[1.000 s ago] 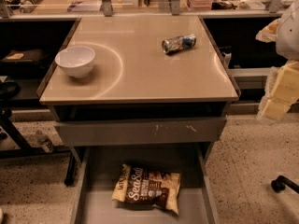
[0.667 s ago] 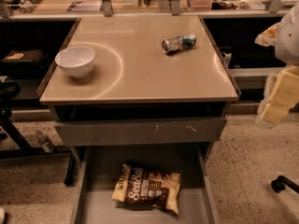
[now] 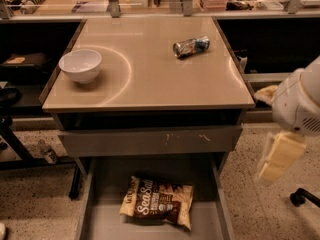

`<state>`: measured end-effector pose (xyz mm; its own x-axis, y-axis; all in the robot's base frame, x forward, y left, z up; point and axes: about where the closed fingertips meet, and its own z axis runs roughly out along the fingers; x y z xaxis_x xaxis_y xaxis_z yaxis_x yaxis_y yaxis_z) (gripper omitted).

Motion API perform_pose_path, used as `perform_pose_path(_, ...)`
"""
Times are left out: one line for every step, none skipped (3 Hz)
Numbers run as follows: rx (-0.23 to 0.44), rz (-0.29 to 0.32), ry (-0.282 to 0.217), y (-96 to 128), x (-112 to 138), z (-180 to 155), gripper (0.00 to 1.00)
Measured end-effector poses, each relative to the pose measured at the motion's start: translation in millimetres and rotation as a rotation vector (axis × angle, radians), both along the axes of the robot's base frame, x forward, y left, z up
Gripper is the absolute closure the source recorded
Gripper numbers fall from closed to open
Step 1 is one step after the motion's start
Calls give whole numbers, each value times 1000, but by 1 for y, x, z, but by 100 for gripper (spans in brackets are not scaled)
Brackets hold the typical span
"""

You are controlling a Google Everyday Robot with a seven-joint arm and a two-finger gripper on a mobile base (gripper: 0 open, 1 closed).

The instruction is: Pick brown chip bag from middle drawer and place on counter

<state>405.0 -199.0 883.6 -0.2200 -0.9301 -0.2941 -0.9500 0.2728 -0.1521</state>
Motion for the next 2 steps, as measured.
perform_pose_path(68, 28, 20, 10, -17, -65, 0)
perform_pose_path(164, 63, 19, 23, -24, -128, 0)
